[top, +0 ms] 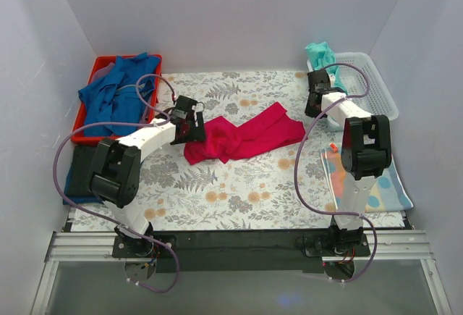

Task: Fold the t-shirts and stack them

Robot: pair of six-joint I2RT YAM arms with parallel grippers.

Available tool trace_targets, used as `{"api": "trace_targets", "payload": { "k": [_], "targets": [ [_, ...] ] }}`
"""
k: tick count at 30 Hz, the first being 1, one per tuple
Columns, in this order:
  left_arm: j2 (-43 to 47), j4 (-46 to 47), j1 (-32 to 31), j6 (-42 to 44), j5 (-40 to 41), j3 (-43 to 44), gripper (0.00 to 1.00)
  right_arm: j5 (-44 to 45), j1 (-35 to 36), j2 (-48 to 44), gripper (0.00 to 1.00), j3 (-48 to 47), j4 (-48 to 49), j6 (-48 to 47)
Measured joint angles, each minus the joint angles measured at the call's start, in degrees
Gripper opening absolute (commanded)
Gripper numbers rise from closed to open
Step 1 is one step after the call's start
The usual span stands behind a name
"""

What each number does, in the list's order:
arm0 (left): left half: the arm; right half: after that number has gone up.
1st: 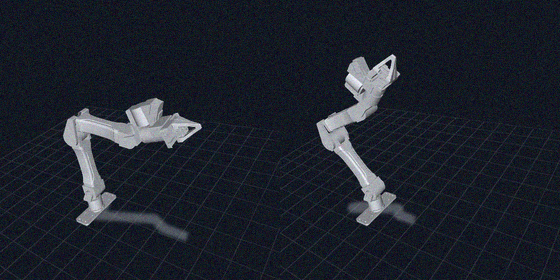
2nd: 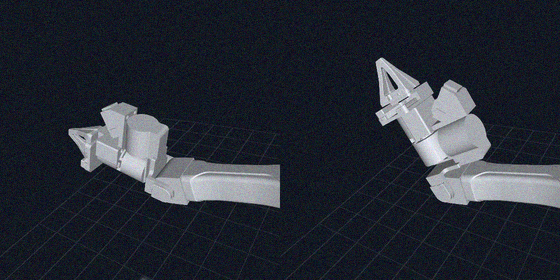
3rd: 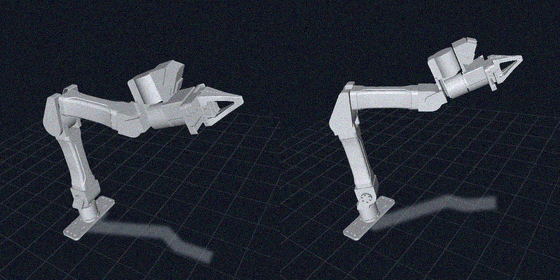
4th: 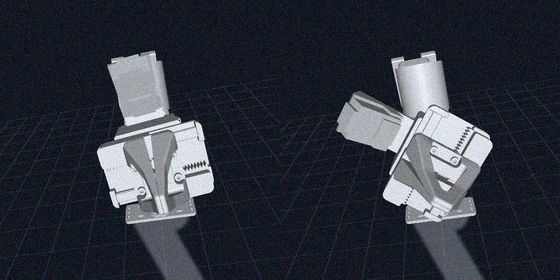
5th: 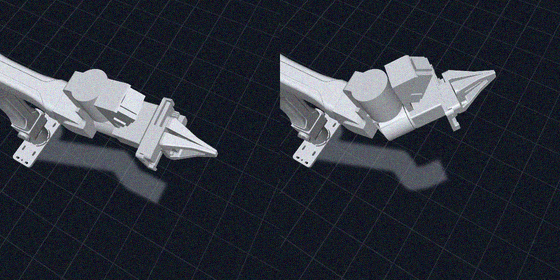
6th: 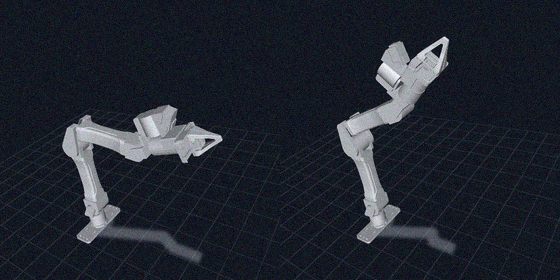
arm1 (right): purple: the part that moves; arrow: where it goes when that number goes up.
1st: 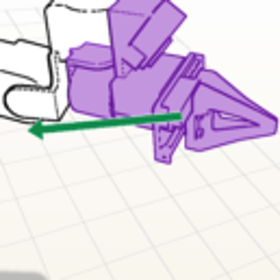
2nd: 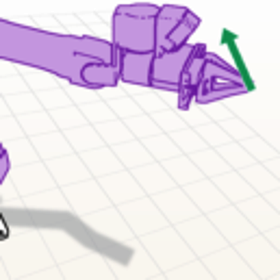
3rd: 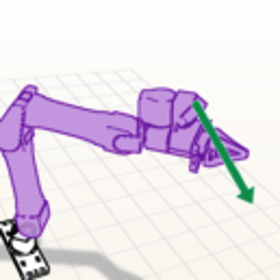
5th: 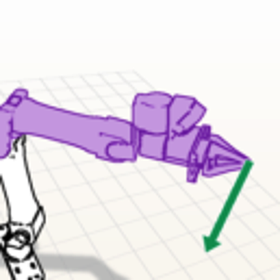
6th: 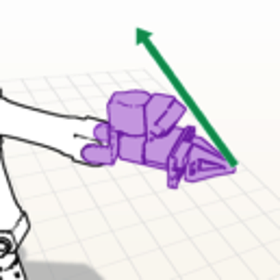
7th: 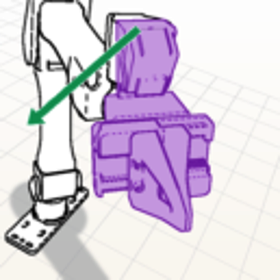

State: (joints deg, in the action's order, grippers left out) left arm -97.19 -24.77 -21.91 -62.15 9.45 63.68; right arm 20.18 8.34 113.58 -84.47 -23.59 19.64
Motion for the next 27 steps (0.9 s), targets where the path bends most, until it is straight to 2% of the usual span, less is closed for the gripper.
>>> {"api": "trace_targets", "payload": {
  "k": [7,16,22,27],
  "targets": [
    [-6.21,-4.98,-0.02,-2.47,10.19,5.64,0.75,1.81,-1.6,-1.88,0.17,2.21,-1.77,2.75],
    [-5.88,-5.53,-0.02,-2.43,14.32,7.76,0.76,-2.47,-3.13,-3.89,0.19,3.76,-1.99,2.67],
    [-5.9,-5.16,0.17,-1.4,15.78,10.8,0.76,-2.93,-0.31,-5.11,0.31,4.11,-1.75,0.87],
    [-7.85,-4.26,0.68,-0.72,16.09,15.45,0.76,-3.78,6.6,-5.22,0.44,3.85,-1.6,-1.25]
  ]
}}
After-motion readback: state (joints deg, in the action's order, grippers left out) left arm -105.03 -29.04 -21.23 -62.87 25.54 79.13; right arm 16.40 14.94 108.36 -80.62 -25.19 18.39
